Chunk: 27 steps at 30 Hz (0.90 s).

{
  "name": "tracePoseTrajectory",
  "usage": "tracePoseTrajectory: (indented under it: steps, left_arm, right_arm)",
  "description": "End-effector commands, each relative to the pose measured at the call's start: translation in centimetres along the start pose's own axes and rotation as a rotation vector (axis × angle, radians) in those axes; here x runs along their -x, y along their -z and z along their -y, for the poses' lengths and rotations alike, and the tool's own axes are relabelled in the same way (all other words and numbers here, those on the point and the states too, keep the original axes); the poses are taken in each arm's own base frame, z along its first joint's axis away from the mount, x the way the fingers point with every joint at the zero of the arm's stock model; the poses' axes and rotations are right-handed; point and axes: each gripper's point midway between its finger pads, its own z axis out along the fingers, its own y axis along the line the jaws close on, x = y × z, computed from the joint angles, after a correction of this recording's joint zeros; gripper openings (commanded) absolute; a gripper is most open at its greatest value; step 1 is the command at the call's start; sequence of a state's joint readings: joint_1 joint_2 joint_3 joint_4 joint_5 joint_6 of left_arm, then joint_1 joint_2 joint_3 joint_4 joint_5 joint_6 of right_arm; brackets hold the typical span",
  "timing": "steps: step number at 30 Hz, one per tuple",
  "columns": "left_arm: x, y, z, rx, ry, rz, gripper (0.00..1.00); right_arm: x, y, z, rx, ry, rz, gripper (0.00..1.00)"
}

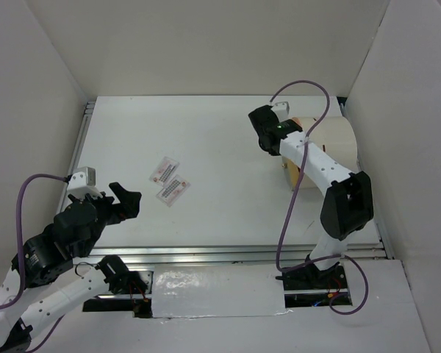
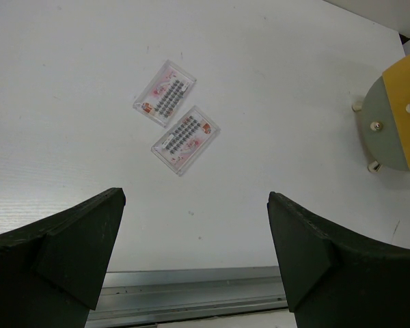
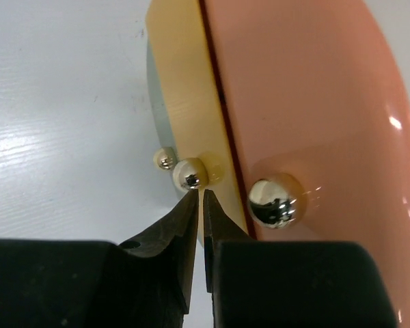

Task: Organize the makeup

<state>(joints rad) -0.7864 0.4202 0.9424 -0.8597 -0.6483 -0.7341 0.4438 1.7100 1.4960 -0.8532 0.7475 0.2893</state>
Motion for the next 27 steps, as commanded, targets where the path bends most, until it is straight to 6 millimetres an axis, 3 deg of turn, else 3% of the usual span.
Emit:
tracePoseTrajectory:
  steps: [1,8,15,27]
  left_arm:
    - [0.7,-0.1,0.5,-0.013,0.011,0.026,0.99]
    - [0.7,-0.1,0.5,-0.016,0.014,0.029,0.99]
    - [0.6,-0.1,0.5,-0.017,0.007,0.025,0.99]
    - [0.7,-0.1,0.5,-0.017,0.009,0.025,0.99]
  right_arm:
    - [-0.8,0.1,-1.2,-0.016,0.102,0.008,0.15]
    - [-2.3,-1.4,0.4,-0.2,0.154,-0.025,0.14]
    - [-2.2,-1.3,1.9,-0.307,0.158,-0.017,0.14]
    - [-2.5,-0.8,2.4,-0.306,0.147,-0.014,0.14]
